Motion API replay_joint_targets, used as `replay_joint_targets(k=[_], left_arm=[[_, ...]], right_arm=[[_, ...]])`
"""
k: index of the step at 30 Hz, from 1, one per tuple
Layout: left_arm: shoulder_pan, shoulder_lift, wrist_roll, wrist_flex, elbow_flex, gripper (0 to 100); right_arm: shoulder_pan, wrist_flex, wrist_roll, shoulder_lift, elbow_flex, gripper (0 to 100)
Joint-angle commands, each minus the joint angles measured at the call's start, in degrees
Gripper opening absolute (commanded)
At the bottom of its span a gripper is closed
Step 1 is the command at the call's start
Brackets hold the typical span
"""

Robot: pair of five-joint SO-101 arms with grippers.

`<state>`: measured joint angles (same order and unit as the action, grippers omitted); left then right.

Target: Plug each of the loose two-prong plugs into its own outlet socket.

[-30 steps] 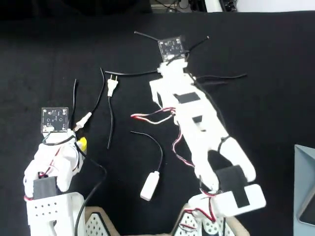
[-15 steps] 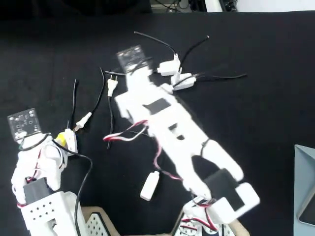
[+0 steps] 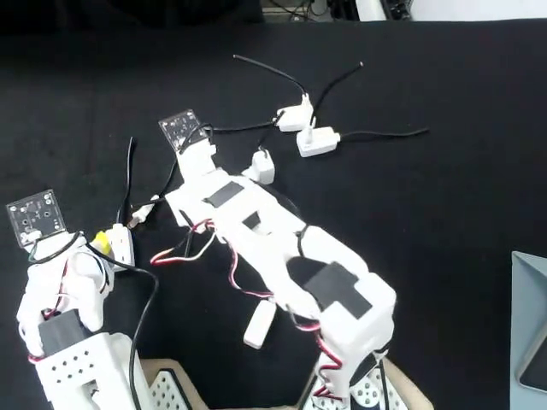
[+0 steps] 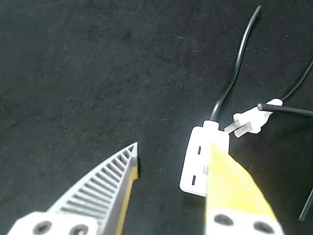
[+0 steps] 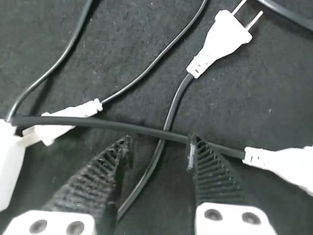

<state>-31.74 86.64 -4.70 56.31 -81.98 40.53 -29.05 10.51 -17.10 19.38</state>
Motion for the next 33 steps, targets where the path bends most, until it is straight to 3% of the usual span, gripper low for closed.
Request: replay_joint_targets(k=[1,8,15,22,33], left_arm=[[-0.2,0.5,0.3,-1.2,2.4,22],[-0.2,0.5,0.3,-1.2,2.3,22],[-0.2,0.5,0.3,-1.2,2.3,22],[-0.2,0.5,0.3,-1.2,2.3,22],[-0.2,0.5,0.3,-1.2,2.2,22]], right_arm=[[0.7,1.3,0.5,-1.5,-5.2,17.7],[0.6,0.6,0.4,-5.3,-7.3,17.5],[1.0,-3.1,0.4,-1.9,-6.5,5.0],[-0.2,-3.1,0.1,-1.4,-6.8,4.7],[-18.6,-2.8,-1.8,-0.9,-7.9,4.7]])
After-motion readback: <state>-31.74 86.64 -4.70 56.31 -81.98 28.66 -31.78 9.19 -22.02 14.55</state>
